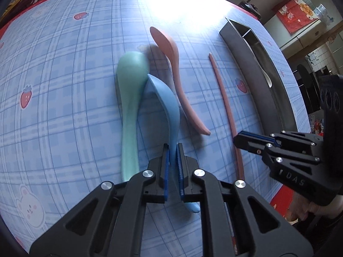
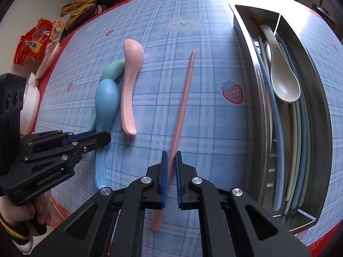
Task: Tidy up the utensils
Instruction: 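Lift the blue spoon with the left gripper while the right lifts the pink chopstick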
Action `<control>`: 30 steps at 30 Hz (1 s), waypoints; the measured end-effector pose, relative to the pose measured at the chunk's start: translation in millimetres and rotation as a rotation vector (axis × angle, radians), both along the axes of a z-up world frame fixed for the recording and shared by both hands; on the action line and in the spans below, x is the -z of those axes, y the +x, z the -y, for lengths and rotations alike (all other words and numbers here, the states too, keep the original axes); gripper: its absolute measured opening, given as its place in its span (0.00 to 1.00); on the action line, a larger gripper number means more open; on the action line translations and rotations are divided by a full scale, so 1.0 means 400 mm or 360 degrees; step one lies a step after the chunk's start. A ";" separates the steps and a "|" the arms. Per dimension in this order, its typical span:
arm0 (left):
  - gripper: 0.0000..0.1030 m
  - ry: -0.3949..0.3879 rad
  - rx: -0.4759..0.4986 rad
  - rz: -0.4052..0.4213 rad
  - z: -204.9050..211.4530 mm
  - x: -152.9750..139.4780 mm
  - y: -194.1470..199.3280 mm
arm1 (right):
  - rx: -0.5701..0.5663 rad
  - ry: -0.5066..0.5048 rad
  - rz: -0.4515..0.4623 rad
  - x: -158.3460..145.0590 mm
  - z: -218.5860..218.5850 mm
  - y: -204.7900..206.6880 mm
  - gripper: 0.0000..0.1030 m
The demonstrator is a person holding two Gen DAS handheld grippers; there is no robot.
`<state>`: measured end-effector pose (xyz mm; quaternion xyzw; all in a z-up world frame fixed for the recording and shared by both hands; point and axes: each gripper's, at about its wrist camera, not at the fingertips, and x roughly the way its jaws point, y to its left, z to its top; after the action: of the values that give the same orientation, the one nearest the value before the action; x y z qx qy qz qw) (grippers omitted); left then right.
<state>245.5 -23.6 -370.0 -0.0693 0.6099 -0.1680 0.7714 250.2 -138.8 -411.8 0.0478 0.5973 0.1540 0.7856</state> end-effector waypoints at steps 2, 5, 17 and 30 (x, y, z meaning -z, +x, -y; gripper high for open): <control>0.11 -0.0032 -0.0040 -0.0010 -0.011 0.003 -0.013 | 0.0000 0.0000 0.0006 0.001 0.000 -0.003 0.07; 0.12 -0.0073 -0.0115 -0.0002 -0.022 0.008 -0.020 | -0.0016 -0.0017 0.0022 0.001 -0.001 -0.005 0.08; 0.10 -0.0084 -0.0127 0.0022 -0.026 0.005 -0.027 | -0.0091 -0.0113 0.0094 -0.003 -0.023 -0.016 0.06; 0.10 -0.0179 -0.0165 0.0094 -0.052 -0.065 -0.112 | 0.0031 0.0066 0.0202 -0.076 0.044 -0.059 0.06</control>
<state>200.6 -2.7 -344.0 -0.1390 0.5722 -0.1636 0.7915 226.4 -156.5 -381.3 0.0601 0.5425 0.1613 0.8222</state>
